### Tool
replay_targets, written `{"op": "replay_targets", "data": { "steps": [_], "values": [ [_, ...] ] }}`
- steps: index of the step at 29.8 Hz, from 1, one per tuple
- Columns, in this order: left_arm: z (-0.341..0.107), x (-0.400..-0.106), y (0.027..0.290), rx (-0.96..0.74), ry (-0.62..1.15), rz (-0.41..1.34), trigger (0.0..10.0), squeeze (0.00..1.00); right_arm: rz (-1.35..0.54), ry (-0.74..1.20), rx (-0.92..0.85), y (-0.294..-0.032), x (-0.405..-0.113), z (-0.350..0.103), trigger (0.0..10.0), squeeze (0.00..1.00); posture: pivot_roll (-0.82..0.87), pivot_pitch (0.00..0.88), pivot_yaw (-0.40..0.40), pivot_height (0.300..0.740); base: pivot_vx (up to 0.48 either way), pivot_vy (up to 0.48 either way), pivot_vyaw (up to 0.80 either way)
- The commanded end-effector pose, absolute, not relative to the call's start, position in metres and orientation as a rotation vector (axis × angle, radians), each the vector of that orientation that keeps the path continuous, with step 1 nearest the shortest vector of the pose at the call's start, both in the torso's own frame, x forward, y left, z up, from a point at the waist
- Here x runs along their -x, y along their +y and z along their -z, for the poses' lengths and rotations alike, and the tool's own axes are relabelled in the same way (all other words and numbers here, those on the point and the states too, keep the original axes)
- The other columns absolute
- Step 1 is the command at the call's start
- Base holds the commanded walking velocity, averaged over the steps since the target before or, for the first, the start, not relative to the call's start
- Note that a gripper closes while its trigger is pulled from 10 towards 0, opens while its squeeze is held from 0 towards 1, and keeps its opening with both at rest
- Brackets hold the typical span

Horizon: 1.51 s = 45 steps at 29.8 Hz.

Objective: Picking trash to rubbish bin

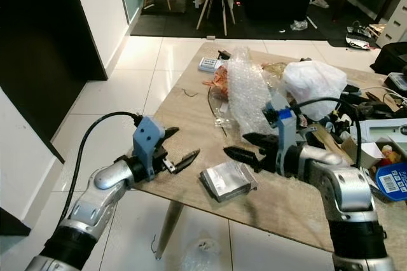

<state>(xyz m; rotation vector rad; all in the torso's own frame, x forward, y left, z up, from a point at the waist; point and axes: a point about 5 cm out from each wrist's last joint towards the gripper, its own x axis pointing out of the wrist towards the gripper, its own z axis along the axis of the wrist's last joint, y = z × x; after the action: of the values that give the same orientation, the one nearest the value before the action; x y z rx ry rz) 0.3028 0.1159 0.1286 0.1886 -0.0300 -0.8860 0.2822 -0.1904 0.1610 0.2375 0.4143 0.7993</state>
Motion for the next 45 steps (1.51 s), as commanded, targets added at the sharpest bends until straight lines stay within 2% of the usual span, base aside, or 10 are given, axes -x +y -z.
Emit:
{"op": "replay_targets", "data": {
  "steps": [1, 2, 3, 20, 21, 22, 29, 31, 33, 45],
  "values": [
    [-0.127, -0.300, 0.115, -0.187, -0.016, 0.918, 10.0, 0.00, -0.799, 0.416, -0.267, -0.190, -0.279, -0.162, 10.0, 1.00, -0.10, 0.025, -0.011, 0.740, 0.000, 0.000, 0.00],
    [-0.127, -0.299, 0.116, -0.189, -0.010, 0.928, 10.0, 0.00, -0.796, 0.436, -0.278, -0.190, -0.276, -0.158, 10.0, 0.81, -0.10, 0.026, -0.009, 0.740, 0.000, 0.000, 0.00],
    [-0.126, -0.298, 0.116, -0.192, -0.003, 0.942, 10.0, 0.00, -0.797, 0.453, -0.283, -0.189, -0.274, -0.154, 10.0, 0.00, -0.10, 0.026, -0.009, 0.740, 0.000, 0.000, 0.00],
    [-0.121, -0.288, 0.113, -0.209, 0.040, 1.029, 10.0, 0.00, -0.711, 0.474, -0.239, -0.194, -0.278, -0.144, 10.0, 0.00, -0.10, 0.043, -0.003, 0.740, 0.000, 0.000, 0.00],
    [-0.120, -0.290, 0.114, -0.213, 0.035, 1.012, 10.0, 0.00, -0.697, 0.460, -0.238, -0.195, -0.280, -0.145, 10.0, 0.58, -0.09, 0.046, -0.003, 0.740, 0.000, 0.000, 0.00],
    [-0.120, -0.291, 0.115, -0.213, 0.028, 0.992, 10.0, 0.00, -0.691, 0.443, -0.227, -0.197, -0.282, -0.146, 10.0, 1.00, -0.09, 0.047, -0.001, 0.740, 0.000, 0.000, 0.00],
    [-0.115, -0.291, 0.116, -0.213, 0.041, 1.016, 10.0, 0.00, -0.644, 0.451, -0.191, -0.198, -0.289, -0.141, 10.0, 1.00, -0.09, 0.060, -0.002, 0.740, 0.000, 0.000, 0.00],
    [-0.112, -0.290, 0.116, -0.234, 0.054, 1.026, 10.0, 0.00, -0.652, 0.458, -0.200, -0.196, -0.290, -0.140, 10.0, 0.17, -0.09, 0.066, -0.001, 0.740, 0.000, 0.000, 0.00],
    [-0.111, -0.290, 0.116, -0.241, 0.060, 1.031, 10.0, 0.00, -0.656, 0.463, -0.206, -0.196, -0.290, -0.138, 10.0, 0.00, -0.09, 0.070, 0.001, 0.740, 0.000, 0.000, 0.00],
    [-0.110, -0.291, 0.112, -0.229, 0.055, 1.038, 10.0, 0.00, -0.660, 0.463, -0.309, -0.188, -0.295, -0.127, 10.0, 0.00, -0.09, 0.080, 0.006, 0.740, 0.000, 0.000, 0.00]
  ]
}}
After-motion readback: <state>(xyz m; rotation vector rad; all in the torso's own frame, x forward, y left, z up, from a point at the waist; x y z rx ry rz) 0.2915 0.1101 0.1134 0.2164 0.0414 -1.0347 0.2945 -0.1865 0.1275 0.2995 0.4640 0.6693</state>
